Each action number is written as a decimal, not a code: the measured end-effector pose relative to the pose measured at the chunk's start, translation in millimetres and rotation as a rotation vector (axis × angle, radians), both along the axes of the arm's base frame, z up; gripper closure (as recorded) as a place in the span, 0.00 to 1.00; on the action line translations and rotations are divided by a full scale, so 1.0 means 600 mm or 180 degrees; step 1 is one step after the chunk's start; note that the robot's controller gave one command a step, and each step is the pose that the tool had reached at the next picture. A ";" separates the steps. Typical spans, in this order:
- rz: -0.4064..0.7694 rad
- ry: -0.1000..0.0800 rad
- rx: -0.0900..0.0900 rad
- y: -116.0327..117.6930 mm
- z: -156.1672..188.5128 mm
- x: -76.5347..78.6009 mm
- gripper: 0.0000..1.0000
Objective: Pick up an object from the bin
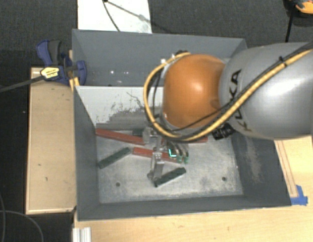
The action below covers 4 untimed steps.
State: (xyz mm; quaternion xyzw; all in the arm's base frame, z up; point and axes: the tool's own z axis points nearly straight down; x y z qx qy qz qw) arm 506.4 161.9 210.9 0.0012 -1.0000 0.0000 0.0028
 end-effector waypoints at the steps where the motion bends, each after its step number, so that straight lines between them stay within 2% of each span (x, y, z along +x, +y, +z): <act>1: -0.0014 -0.0024 0.0004 -0.001 0.006 0.003 0.00; 2: 0.0146 -0.0026 0.0010 -0.069 0.013 0.036 0.00; 3: 0.0130 -0.0032 -0.0007 -0.114 -0.005 0.063 0.00; 4: 0.0254 -0.0039 0.0003 -0.018 -0.070 0.052 0.00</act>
Offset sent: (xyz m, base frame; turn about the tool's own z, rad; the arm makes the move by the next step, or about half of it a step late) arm 0.0557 -0.1198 0.0139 -0.0998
